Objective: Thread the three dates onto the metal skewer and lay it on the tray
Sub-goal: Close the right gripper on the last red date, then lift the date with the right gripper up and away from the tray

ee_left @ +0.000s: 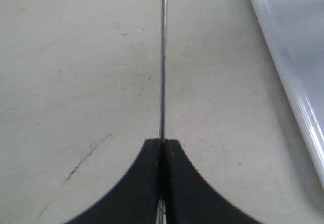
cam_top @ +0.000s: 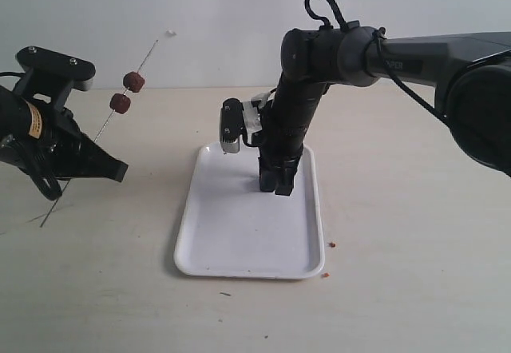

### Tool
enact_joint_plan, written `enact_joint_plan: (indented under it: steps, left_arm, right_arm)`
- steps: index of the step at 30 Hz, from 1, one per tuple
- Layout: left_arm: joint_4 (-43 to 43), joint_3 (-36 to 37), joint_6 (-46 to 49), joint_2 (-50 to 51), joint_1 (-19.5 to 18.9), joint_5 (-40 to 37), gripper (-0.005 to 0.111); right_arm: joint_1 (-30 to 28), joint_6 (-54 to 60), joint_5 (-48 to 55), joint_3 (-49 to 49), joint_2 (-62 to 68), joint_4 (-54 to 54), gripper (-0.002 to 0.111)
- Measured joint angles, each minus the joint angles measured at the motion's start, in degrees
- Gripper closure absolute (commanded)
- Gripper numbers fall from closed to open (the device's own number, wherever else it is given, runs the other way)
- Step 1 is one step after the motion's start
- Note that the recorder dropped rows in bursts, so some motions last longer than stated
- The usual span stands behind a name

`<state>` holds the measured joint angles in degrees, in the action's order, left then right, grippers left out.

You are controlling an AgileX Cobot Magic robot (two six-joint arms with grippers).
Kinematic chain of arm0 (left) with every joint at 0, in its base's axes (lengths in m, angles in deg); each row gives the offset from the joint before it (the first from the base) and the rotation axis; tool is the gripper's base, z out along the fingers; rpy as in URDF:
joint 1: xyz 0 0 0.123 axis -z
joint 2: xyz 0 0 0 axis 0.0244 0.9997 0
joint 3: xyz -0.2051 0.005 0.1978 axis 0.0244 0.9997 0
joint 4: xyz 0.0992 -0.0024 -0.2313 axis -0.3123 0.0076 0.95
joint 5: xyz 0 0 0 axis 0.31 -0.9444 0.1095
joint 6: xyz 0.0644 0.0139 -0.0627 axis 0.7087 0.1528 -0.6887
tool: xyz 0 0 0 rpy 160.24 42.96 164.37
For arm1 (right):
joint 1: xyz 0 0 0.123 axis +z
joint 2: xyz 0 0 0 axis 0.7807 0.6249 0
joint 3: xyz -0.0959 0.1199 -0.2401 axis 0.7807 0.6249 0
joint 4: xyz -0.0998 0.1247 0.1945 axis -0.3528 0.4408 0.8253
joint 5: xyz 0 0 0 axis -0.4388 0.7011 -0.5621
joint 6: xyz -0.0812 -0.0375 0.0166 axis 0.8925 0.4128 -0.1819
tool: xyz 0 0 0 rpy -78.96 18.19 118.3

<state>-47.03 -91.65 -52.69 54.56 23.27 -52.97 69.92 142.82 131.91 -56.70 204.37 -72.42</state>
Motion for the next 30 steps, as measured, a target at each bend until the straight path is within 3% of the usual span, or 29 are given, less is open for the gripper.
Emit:
enact_joint_plan:
  steps: [12, 16, 30]
  left_arm:
    - [0.00, 0.00, 0.00, 0.00, 0.00, 0.23, 0.107]
    - [0.00, 0.00, 0.00, 0.00, 0.00, 0.23, 0.107]
    - [0.00, 0.00, 0.00, 0.00, 0.00, 0.23, 0.107]
  right_arm:
    - [0.00, -4.86, 0.62, 0.00, 0.00, -1.83, 0.076]
    - [0.00, -6.90, 1.22, -0.13, 0.00, -2.46, 0.083]
    - [0.00, -10.77, 1.45, -0.13, 0.00, -2.79, 0.090]
